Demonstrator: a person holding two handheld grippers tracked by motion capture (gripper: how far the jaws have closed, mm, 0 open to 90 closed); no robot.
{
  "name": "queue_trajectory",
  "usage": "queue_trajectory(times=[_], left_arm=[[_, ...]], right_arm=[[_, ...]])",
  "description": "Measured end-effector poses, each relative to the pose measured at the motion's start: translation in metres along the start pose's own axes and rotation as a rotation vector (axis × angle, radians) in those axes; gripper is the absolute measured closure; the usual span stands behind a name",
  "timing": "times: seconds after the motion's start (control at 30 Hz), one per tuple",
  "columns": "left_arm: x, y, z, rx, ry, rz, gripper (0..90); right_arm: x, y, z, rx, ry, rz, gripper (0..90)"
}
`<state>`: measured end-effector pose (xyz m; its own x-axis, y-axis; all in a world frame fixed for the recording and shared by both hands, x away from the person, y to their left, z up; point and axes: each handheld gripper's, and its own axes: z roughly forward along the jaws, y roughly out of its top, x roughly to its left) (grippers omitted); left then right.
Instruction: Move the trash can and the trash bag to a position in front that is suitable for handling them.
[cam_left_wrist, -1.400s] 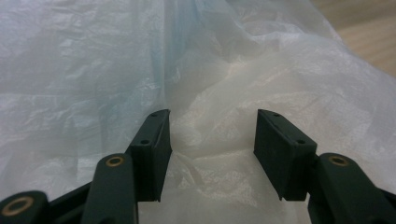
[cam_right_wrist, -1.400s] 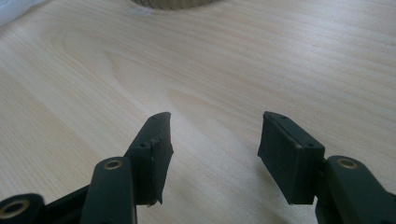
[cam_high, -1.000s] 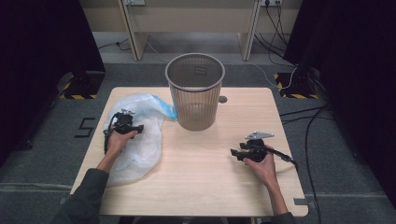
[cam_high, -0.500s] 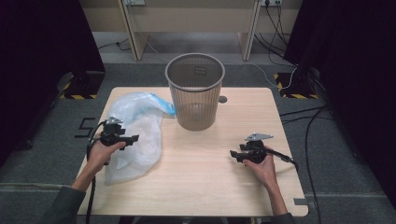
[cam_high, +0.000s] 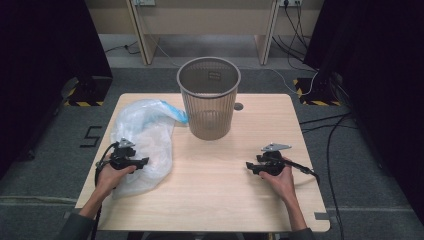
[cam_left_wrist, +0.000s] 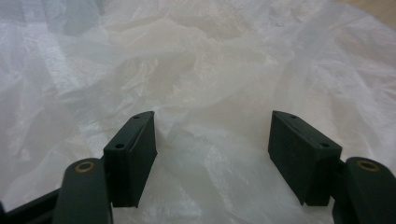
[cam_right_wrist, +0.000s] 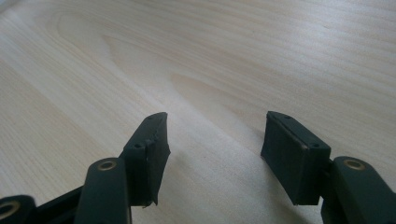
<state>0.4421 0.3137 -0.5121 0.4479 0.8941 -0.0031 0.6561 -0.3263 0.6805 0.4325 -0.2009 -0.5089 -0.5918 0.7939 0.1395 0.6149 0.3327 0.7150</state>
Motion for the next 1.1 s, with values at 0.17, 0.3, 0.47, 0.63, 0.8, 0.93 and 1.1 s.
queue_trajectory(times=[0.17, 0.3, 0.47, 0.63, 0.8, 0.93, 1.1], left_arm=[[0.003, 0.012, 0.012, -0.008, 0.013, -0.017, 33.0], [0.008, 0.029, 0.027, -0.004, 0.01, -0.029, 33.5], [0.01, 0.041, 0.036, 0.003, 0.025, -0.006, 32.7], [0.021, 0.051, 0.04, 0.003, 0.051, -0.012, 30.7], [0.013, 0.051, 0.016, -0.065, 0.003, -0.041, 25.1], [0.0, 0.043, -0.008, -0.097, -0.034, -0.027, 23.2], [-0.013, 0.022, -0.018, -0.023, -0.012, 0.056, 27.7]], right_arm=[[0.0, 0.0, 0.0, -0.004, 0.003, -0.001, 40.5], [0.0, 0.0, 0.0, -0.004, 0.004, -0.002, 40.3], [0.0, -0.001, 0.0, -0.004, 0.006, -0.001, 40.2], [-0.001, -0.001, 0.0, -0.007, 0.011, 0.003, 38.1], [-0.001, -0.001, 0.0, -0.01, 0.014, 0.007, 36.9], [-0.001, -0.001, 0.001, -0.01, 0.013, 0.015, 36.0], [0.0, -0.001, 0.0, -0.007, 0.013, 0.019, 35.3]])
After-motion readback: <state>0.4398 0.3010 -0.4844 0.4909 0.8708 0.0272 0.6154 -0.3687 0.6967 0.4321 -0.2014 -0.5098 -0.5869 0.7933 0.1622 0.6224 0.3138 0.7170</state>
